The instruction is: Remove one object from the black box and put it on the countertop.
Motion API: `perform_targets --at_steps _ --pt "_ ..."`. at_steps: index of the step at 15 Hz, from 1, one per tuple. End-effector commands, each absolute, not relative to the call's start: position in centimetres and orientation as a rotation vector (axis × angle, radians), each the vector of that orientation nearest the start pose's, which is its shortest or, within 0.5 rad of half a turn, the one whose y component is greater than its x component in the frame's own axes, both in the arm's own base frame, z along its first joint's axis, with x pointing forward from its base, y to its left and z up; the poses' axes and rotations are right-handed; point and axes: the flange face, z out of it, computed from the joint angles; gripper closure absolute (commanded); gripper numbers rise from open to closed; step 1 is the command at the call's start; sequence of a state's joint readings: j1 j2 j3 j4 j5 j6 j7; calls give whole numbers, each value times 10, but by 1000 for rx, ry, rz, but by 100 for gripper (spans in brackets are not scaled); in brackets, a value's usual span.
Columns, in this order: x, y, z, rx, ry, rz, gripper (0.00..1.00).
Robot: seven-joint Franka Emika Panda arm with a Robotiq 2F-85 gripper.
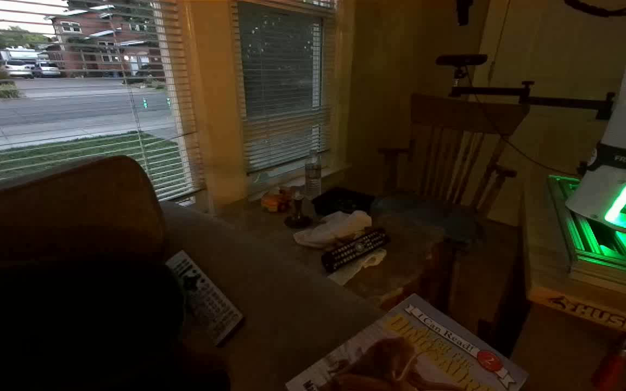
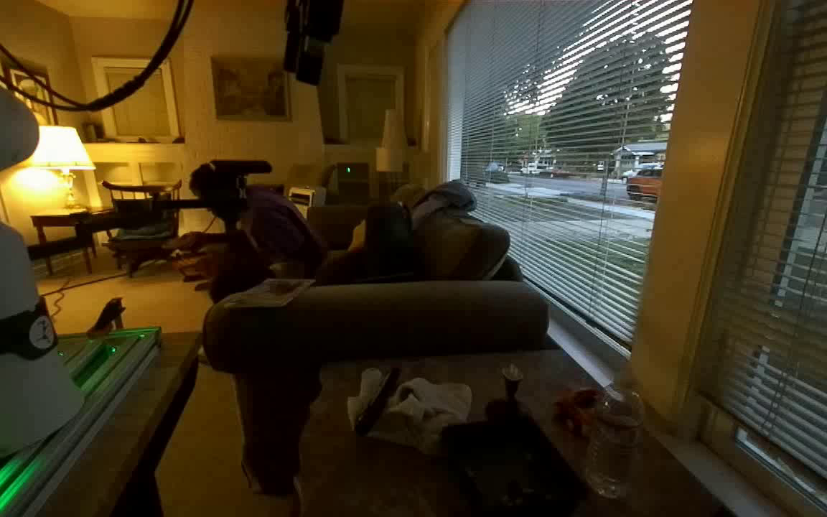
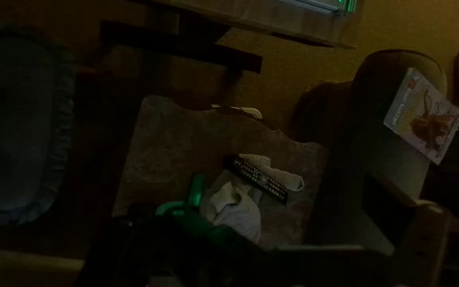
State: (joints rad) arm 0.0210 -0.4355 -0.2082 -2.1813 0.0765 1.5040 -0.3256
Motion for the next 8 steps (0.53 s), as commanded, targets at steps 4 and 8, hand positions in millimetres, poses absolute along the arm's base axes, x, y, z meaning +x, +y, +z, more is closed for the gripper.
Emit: perform_targets --at_steps 4,8 --pt "389 -76 541 -2897 -238 298 0" --pt "404 -74 527 -2915 -144 236 0"
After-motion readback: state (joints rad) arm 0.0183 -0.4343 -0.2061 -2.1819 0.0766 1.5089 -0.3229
